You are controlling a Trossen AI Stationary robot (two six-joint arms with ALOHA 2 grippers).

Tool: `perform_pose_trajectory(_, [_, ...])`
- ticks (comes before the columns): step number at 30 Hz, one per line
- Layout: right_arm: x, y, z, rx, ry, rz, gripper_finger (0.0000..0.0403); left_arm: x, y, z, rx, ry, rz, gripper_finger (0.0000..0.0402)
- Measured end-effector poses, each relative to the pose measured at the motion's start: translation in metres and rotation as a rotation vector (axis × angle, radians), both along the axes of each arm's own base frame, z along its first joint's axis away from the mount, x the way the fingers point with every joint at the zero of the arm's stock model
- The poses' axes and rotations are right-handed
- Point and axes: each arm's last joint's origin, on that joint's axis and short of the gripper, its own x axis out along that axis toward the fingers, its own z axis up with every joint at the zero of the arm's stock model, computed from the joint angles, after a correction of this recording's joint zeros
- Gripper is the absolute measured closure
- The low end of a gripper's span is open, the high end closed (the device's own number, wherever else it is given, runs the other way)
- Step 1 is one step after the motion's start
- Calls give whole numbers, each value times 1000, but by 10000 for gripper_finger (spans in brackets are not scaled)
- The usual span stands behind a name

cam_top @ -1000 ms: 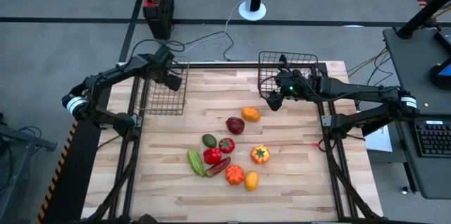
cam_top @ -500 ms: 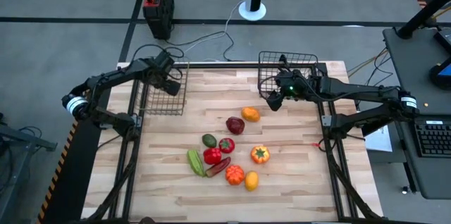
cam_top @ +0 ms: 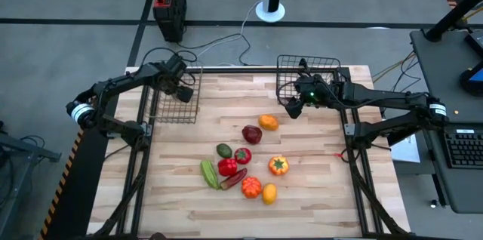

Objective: Sort produce into baskets
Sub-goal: Put the top lime into the brown wire basket, then put the orange tomato into the brown wire basket

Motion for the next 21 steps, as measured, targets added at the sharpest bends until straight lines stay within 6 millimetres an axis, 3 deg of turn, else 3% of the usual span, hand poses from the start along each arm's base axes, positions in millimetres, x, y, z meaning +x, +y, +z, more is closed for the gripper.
perform_pose_trajectory(10, [0, 0, 0, -2, -5, 0, 152, 1, -1, 5, -1, 11, -31, 170])
perform_pose_trajectory(16, [0, 0, 0, 7, -11, -8, 152, 6, -12, 31, 69, -43, -81, 169])
perform_pose_trajectory(21, [1, 4, 0, 55, -33, 12, 152, 11, -39, 60, 174, -149, -169, 169])
